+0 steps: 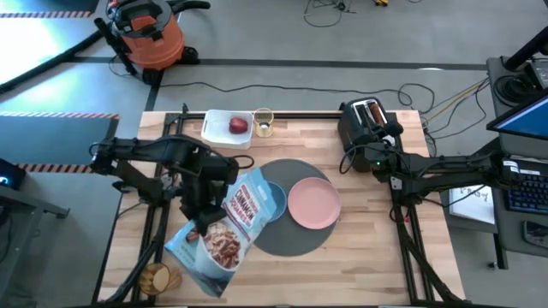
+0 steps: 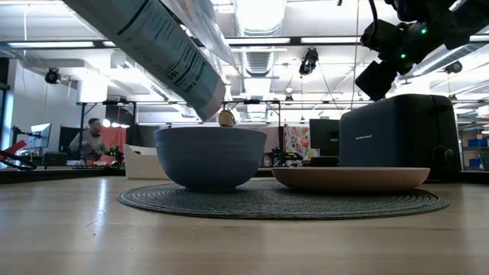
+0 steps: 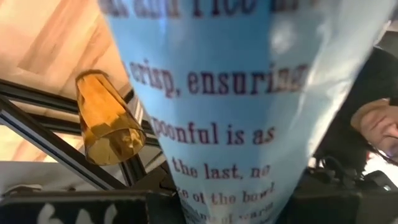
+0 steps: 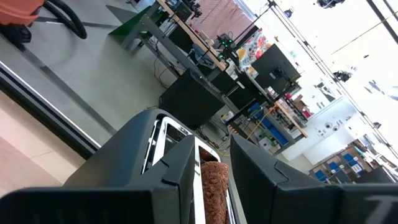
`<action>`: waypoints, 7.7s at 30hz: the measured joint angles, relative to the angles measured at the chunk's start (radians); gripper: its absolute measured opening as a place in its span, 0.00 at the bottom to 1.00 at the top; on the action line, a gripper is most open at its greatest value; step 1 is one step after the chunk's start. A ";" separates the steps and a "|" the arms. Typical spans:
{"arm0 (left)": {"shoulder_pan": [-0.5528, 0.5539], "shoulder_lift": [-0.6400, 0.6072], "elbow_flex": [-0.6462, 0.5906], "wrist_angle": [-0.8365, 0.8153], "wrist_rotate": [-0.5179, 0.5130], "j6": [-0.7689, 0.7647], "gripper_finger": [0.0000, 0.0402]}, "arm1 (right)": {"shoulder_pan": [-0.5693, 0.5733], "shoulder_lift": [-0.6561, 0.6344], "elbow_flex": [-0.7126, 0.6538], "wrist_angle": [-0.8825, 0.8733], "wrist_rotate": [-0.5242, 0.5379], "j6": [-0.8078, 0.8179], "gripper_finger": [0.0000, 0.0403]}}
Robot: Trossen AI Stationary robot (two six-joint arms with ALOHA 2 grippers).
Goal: Arrange a breakfast setting
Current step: Pour the cereal from the blue cereal box into the blue bowl on the gray mat
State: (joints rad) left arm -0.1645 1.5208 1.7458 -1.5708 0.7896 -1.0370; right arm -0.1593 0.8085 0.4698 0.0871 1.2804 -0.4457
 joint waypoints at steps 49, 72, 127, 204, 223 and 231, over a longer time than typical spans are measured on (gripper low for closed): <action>0.128 0.000 -0.007 0.000 0.100 -0.044 0.25 | 0.000 0.000 0.000 0.000 0.000 0.000 0.23; 0.118 0.000 -0.007 0.000 0.055 -0.100 0.25 | 0.000 0.000 0.000 0.000 0.000 0.000 0.23; 0.062 -0.007 -0.009 0.016 -0.040 -0.151 0.25 | 0.000 0.000 0.000 0.000 0.000 0.000 0.23; -0.487 0.039 -0.007 0.004 -0.782 -0.398 0.25 | 0.000 0.000 0.000 0.000 0.000 0.000 0.23; -0.682 0.225 -0.007 0.001 -1.112 -0.611 0.25 | 0.000 0.000 0.000 0.000 0.000 0.000 0.23; -0.733 0.268 -0.049 0.003 -1.220 -0.826 0.25 | 0.000 0.000 0.000 0.000 0.000 0.000 0.23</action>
State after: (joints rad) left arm -0.8971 1.7885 1.6963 -1.5681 -0.4306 -1.8630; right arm -0.1594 0.8085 0.4698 0.0871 1.2804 -0.4458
